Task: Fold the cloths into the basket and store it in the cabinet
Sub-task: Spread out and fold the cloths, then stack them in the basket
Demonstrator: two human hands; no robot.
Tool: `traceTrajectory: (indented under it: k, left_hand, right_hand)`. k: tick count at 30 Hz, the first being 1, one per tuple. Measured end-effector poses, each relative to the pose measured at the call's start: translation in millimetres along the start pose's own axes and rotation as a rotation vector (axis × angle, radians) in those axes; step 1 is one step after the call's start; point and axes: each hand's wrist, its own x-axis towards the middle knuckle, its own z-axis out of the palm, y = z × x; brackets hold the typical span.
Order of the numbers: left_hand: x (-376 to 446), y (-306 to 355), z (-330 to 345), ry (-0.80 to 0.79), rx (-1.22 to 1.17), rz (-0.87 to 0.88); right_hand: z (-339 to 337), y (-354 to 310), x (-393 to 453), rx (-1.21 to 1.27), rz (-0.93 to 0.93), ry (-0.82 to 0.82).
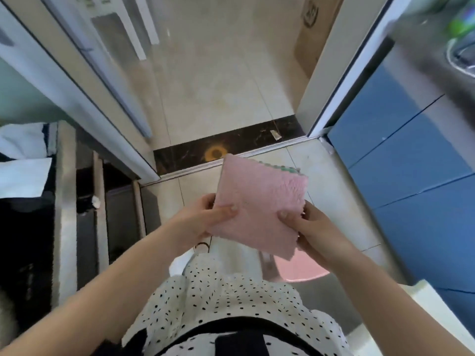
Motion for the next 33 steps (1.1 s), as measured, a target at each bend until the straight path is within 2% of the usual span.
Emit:
traceTrajectory:
  k: [4,10,13,17,22,33]
  left_hand:
    - [70.6,61.0,-17.4,-0.1,0.127,0.014]
    - [162.1,162.1,-39.9,-0.418,0.314,0.022]
    - [203.6,202.2,-30.3,-0.471,0.345,-0.002]
    - [246.0,236.8,3.4,-0.641,0.399,-0.072]
    - [305.5,268.7,64.7,-0.761,0.478,-0.127]
    - [409.0,335.5,235.2,-0.907,0.641,-0.134]
  right_hand:
    - [1.0,-33.9,48.9,-0.002,-0.08,0.055]
    - [17.6,-88.4,111.9,0.161,-0.133,0.284]
    - [18.2,-111.7,124.4,0.232,-0.165,0.412]
    - [2.8,-133.6,128.8,0.333,-0.208,0.572]
    - [-38.7,-153.5,139.5,0.435,-0.281,0.75]
    - [-174.1,-234.0,150.0,0.555,-0.405,0.939]
